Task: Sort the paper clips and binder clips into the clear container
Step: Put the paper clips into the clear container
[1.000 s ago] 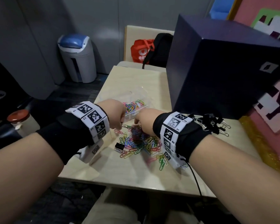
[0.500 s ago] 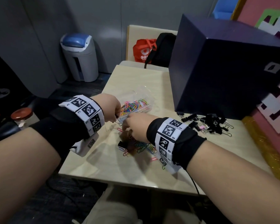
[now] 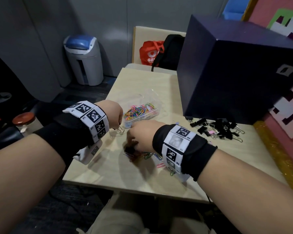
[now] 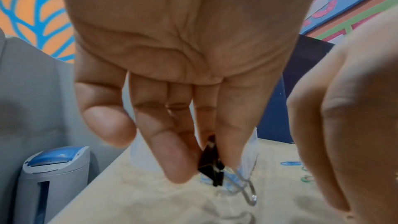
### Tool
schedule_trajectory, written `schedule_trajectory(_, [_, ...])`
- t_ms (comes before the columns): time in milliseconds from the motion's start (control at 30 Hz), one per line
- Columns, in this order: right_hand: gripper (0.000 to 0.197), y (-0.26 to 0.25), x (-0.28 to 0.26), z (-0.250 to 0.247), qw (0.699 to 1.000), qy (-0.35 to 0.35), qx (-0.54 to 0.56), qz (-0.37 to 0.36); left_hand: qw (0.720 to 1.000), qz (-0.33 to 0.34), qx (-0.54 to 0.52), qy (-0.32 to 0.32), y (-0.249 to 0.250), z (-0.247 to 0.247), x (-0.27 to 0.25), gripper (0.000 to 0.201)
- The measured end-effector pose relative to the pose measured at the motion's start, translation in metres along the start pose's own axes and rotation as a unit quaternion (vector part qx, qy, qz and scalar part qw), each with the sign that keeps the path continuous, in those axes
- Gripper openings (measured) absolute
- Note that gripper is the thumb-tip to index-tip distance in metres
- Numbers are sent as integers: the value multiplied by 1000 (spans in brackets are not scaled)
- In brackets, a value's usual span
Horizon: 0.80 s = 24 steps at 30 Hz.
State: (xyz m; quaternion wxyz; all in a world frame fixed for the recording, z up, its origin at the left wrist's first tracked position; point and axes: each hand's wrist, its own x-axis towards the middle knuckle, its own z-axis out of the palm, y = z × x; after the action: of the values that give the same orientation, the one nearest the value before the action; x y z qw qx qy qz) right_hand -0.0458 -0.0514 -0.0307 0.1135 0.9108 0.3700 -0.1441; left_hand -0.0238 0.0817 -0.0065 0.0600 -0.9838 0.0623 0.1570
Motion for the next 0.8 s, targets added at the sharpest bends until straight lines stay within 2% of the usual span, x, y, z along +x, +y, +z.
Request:
schedule_trajectory(67, [37, -8, 2, 3, 999, 3, 25, -33, 1000, 0, -1, -3, 1, 1, 1, 20])
schedule_trajectory(167, [30, -14, 5, 4, 998, 12, -6, -62, 1000, 0, 2, -4, 1, 3, 1, 20])
schedule_trajectory(267, [27, -10, 4, 5, 998, 38, -5, -48, 1000, 1, 8, -5, 1, 4, 0, 21])
schedule_trajectory(367, [28, -2, -3, 2, 994, 85, 54, -34, 1000, 5, 8, -9, 4, 1, 0, 20])
schedule_trajectory(533, [32, 28, -21, -1, 974, 114, 187, 57, 1000, 29, -6, 7, 20, -12, 2, 18])
schedule_trajectory(700, [32, 59, -45, 6, 954, 103, 232, 159, 997, 67, -34, 33, 51, -23, 13, 14])
schedule_trajectory(800, [32, 80, -59, 12, 941, 92, 220, 241, 994, 78, -71, 32, 75, -23, 25, 13])
